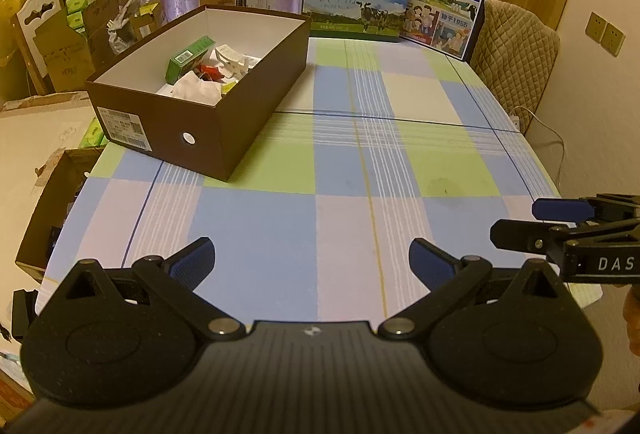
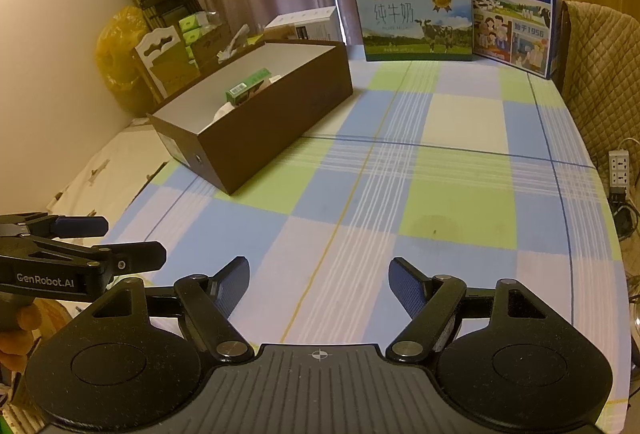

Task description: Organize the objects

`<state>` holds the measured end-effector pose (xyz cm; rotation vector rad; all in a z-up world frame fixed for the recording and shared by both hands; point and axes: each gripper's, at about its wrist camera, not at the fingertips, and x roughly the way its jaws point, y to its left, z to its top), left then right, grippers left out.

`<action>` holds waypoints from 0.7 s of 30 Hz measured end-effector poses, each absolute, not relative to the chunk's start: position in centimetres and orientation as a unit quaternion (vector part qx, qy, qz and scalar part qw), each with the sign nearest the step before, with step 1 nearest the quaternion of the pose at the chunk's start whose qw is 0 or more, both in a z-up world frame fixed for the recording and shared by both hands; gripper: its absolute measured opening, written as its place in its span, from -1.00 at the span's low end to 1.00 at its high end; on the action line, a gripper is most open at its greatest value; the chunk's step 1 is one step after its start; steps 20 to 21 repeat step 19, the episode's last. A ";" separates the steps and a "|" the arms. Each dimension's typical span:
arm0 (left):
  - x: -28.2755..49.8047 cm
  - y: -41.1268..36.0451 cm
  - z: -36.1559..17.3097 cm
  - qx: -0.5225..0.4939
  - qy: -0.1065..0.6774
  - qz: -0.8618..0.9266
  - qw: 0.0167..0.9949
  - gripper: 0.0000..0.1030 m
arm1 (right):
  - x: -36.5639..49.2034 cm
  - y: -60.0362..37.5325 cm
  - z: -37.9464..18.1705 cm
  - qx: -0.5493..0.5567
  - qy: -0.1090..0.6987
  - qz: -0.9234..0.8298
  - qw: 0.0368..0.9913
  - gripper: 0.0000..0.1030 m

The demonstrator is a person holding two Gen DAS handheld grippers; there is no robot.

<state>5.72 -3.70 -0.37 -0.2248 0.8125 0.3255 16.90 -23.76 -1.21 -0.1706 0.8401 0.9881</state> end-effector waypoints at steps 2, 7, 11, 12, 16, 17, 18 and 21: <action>5.7 -3.7 -0.4 -0.109 0.392 0.158 0.900 0.98 | 16.9 -23.8 -1.2 -0.078 0.390 0.460 0.794 0.44; 5.8 -3.7 -0.3 -0.109 0.391 0.158 0.900 0.98 | 17.0 -23.7 -1.2 -0.077 0.390 0.460 0.794 0.44; 6.0 -3.8 -0.3 -0.109 0.392 0.159 0.900 0.98 | 17.2 -23.6 -1.1 -0.077 0.391 0.461 0.793 0.44; 6.0 -3.8 -0.3 -0.109 0.392 0.160 0.899 0.98 | 17.2 -23.6 -1.1 -0.076 0.392 0.461 0.793 0.44; 6.3 -3.8 -0.3 -0.109 0.394 0.160 0.899 0.98 | 17.5 -23.5 -1.3 -0.075 0.395 0.460 0.792 0.44; 6.3 -3.8 -0.3 -0.109 0.393 0.160 0.899 0.98 | 17.6 -23.6 -1.4 -0.075 0.395 0.461 0.791 0.44; 6.4 -3.9 -0.3 -0.109 0.394 0.159 0.899 0.98 | 17.6 -23.5 -1.4 -0.075 0.396 0.461 0.791 0.44; 6.5 -3.9 -0.4 -0.109 0.394 0.160 0.899 0.98 | 17.7 -23.5 -1.5 -0.074 0.396 0.461 0.790 0.44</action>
